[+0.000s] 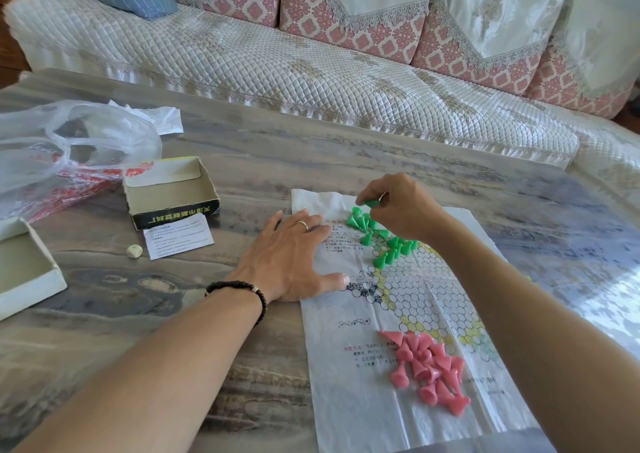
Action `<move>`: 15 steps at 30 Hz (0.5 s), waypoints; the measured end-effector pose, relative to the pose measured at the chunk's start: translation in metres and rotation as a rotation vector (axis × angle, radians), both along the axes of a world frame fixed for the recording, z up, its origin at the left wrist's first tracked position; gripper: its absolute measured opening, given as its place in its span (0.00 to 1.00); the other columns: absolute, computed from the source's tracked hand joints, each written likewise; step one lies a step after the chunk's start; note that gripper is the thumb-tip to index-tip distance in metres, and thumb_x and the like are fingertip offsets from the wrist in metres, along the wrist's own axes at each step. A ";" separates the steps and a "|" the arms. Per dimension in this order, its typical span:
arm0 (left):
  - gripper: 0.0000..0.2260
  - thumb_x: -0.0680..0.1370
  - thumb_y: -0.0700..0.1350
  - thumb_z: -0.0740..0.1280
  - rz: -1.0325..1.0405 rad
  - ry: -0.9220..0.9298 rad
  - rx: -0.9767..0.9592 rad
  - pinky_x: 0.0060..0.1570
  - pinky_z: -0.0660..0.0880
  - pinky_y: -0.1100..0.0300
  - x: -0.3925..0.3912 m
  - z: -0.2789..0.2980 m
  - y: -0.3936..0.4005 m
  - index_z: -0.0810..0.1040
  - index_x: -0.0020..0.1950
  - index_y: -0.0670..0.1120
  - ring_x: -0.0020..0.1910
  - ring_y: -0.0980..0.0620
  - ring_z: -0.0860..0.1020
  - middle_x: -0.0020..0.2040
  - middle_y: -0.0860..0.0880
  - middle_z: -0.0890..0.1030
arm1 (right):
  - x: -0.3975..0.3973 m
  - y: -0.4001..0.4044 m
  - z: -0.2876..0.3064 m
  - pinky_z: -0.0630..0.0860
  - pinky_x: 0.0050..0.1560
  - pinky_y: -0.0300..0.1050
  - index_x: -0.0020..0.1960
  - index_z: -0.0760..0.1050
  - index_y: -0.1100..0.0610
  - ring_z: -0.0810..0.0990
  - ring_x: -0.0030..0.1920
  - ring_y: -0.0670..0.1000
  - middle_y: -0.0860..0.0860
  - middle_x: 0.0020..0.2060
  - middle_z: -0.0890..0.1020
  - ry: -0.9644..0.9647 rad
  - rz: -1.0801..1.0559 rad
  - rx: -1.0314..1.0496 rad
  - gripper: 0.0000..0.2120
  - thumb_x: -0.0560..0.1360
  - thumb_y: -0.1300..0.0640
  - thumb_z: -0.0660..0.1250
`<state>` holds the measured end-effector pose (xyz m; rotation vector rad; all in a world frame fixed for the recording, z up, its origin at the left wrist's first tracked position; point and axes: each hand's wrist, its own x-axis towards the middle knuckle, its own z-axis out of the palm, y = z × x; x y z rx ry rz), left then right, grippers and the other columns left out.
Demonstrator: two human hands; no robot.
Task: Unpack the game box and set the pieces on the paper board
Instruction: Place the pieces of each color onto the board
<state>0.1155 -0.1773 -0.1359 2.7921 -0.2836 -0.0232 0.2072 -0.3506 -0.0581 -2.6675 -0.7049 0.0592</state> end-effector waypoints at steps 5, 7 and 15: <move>0.42 0.71 0.73 0.57 0.005 0.002 0.001 0.75 0.41 0.46 0.000 0.000 -0.001 0.54 0.78 0.52 0.77 0.55 0.44 0.79 0.53 0.51 | -0.001 -0.012 0.003 0.77 0.43 0.38 0.47 0.83 0.57 0.81 0.40 0.43 0.48 0.39 0.84 0.016 -0.021 0.070 0.05 0.73 0.62 0.71; 0.42 0.71 0.73 0.57 0.006 0.002 0.000 0.75 0.41 0.46 0.000 0.000 -0.001 0.54 0.78 0.52 0.77 0.55 0.44 0.79 0.53 0.51 | -0.002 -0.016 0.005 0.74 0.41 0.35 0.46 0.83 0.55 0.79 0.39 0.40 0.45 0.38 0.82 0.012 -0.020 0.088 0.03 0.73 0.60 0.72; 0.41 0.71 0.73 0.58 0.005 -0.009 0.003 0.75 0.40 0.47 -0.001 0.001 -0.001 0.54 0.78 0.52 0.77 0.54 0.46 0.79 0.52 0.52 | -0.007 -0.026 0.013 0.78 0.39 0.35 0.47 0.84 0.57 0.83 0.37 0.45 0.47 0.38 0.85 -0.026 -0.020 -0.065 0.04 0.74 0.61 0.70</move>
